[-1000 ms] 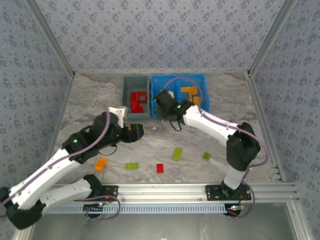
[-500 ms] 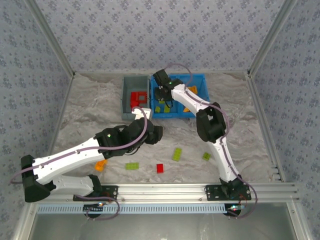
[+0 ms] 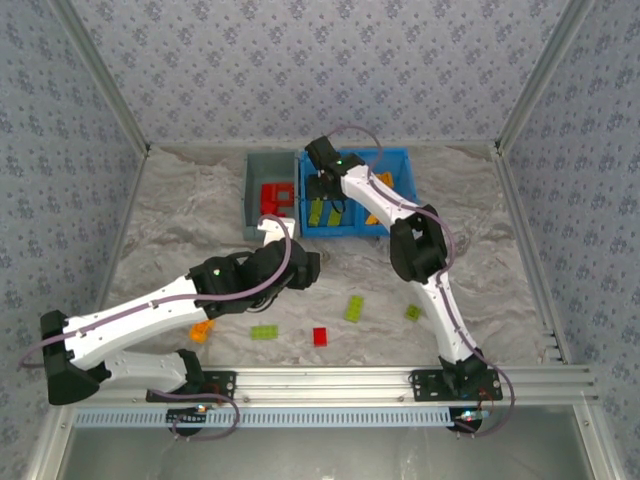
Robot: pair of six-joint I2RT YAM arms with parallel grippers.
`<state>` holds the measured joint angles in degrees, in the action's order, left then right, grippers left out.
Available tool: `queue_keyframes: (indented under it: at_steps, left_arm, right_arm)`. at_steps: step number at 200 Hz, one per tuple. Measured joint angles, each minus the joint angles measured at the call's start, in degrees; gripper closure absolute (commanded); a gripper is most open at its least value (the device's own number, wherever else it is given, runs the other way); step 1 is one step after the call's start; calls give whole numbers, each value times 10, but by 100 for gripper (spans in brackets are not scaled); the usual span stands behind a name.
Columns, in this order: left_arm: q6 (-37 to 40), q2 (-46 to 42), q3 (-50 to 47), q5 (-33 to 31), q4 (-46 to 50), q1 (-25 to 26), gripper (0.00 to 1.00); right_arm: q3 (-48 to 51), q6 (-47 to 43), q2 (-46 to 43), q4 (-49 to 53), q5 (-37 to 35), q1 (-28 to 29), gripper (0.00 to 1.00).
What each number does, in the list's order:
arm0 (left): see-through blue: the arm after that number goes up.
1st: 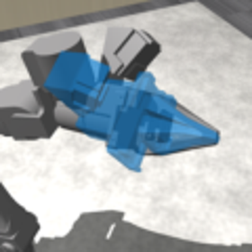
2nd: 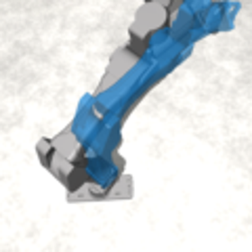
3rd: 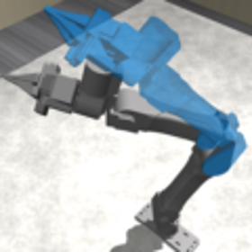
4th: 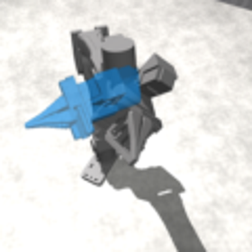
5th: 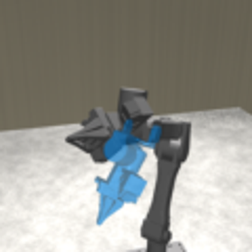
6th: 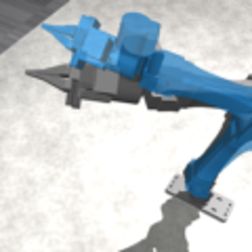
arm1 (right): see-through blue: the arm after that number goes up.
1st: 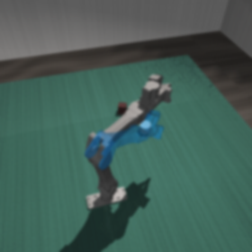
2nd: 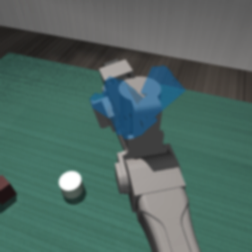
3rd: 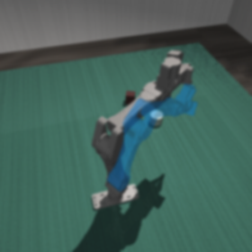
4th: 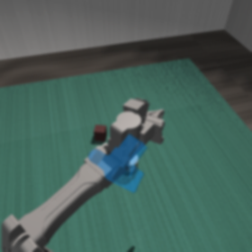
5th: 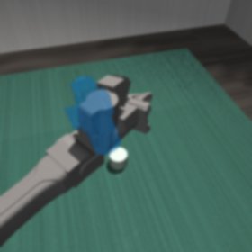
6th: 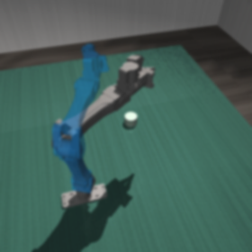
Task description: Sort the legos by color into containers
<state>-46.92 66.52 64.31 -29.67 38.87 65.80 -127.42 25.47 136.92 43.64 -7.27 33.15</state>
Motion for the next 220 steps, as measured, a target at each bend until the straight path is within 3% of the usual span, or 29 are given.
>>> queue_keyframes:
  at_steps: [55, 110, 156, 184, 220]
  left_arm:
    - [-57, -28, 0, -26, 91, -5, 29]
    - [-130, -95, -46, -5, 180, -77, 29]
    - [-152, -120, -87, 56, 181, -118, 31]
    - [-152, -58, -117, 146, 137, -111, 28]
    - [-170, 91, -116, 238, 75, -35, 25]
  right_arm:
    - [101, -38, -223, -59, -35, 28, 40]
    - [434, -92, -512, -237, -39, 117, 39]
    - [648, -106, -618, -289, -38, 206, 39]
    - [732, -101, -691, -286, -44, 250, 37]
    - [811, -88, -855, -261, -16, 303, 34]
